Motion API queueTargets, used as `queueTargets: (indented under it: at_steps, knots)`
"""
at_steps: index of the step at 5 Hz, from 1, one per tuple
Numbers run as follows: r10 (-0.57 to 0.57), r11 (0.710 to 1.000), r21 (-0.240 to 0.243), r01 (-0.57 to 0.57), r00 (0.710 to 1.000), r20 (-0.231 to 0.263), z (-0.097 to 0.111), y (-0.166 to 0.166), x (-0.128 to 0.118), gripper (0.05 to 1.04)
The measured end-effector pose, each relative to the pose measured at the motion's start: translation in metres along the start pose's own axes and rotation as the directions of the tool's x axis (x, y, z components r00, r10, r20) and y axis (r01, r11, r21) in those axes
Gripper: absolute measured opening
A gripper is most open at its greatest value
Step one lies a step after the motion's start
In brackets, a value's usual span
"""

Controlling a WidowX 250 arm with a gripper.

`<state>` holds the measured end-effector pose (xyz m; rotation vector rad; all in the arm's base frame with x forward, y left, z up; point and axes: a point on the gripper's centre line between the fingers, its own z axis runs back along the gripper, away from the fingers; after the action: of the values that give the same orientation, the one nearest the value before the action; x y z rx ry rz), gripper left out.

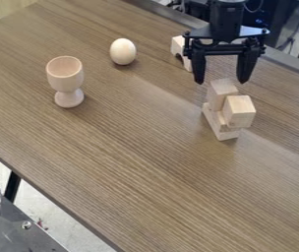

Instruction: Move the cube to the top of the arch

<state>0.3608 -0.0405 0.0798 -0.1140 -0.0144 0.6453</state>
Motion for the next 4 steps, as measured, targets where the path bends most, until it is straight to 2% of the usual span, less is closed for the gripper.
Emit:
queueTargets:
  at_steps: [2,3,4]
  knots:
    - [0.000,1.000,-0.011,0.000,1.000,0.007,-0.002,-0.002,-0.001,0.999]
    - [0.003,1.000,-0.007,-0.003,1.000,0.004,-0.005,0.000,-0.002,0.965]
    - [0.032,0.999,-0.010,-0.032,0.999,0.001,-0.012,0.003,-0.004,0.662]
